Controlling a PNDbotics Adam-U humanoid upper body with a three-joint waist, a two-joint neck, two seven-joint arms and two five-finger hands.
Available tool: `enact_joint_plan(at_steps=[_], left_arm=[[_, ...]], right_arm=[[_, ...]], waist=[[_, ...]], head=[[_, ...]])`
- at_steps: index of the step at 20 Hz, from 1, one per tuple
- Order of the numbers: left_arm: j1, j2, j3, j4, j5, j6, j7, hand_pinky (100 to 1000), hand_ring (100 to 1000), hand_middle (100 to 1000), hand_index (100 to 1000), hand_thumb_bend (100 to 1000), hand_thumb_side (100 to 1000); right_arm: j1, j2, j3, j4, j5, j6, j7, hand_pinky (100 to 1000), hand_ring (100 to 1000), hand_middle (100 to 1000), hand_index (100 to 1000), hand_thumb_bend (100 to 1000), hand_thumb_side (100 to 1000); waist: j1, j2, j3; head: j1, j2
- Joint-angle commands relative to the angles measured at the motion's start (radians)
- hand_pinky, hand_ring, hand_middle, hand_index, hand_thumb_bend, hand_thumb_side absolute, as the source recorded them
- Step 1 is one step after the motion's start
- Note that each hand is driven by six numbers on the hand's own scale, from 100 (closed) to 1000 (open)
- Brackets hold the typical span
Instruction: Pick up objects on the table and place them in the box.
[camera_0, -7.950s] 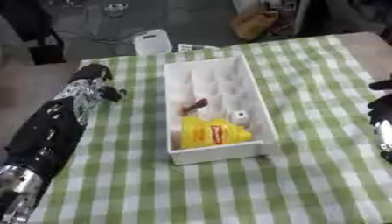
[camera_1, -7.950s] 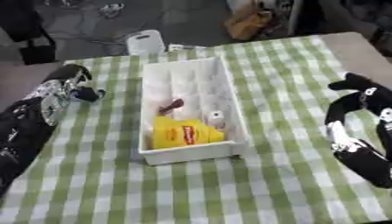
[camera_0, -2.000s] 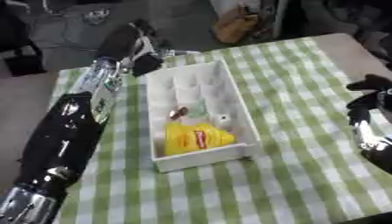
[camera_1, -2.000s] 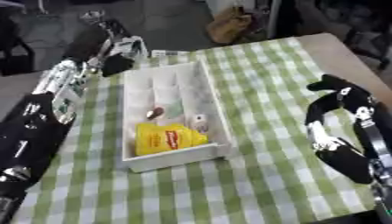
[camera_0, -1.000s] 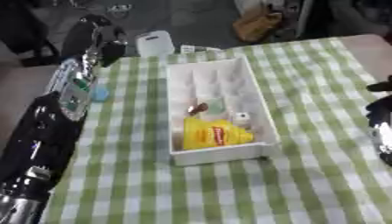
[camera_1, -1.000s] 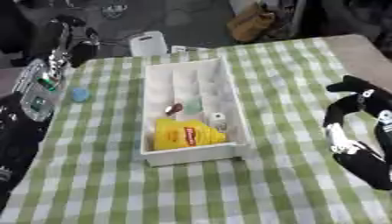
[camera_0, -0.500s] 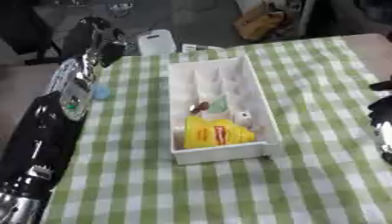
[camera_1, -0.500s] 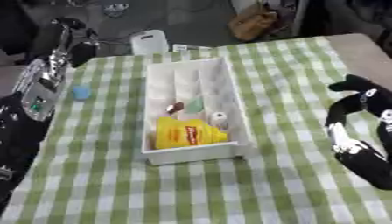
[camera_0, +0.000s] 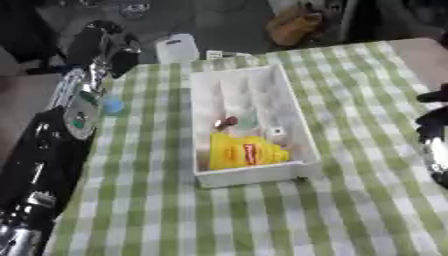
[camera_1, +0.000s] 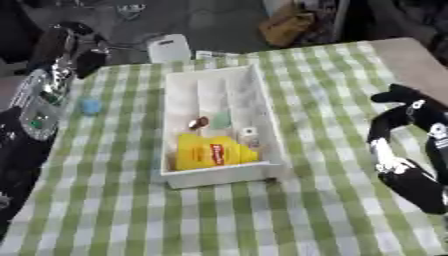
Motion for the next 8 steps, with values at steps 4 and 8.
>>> enact_joint_plan(at_steps=[4,8], left_arm=[[-0.016,0.032,0.007,-0.010,-0.007,-0.001,-0.003,767,814,781,832,100,663],[-0.015,0.034,0.005,-0.006,-0.011,-0.002,-0.010,772,817,786,836,100,671]], right_arm=[[-0.013,-0.012,-0.007,-0.024,0.001,-0.001,0.000,557,602,735,948,100,544],[-0.013,-0.013,-0.007,-0.024,0.000,-0.001,0.001,558,602,735,948,100,544]], waist=[[0.001,-0.005,0.004],[0.002,-0.006,-0.001]], head=[[-0.012,0.008],[-0.016,0.010]])
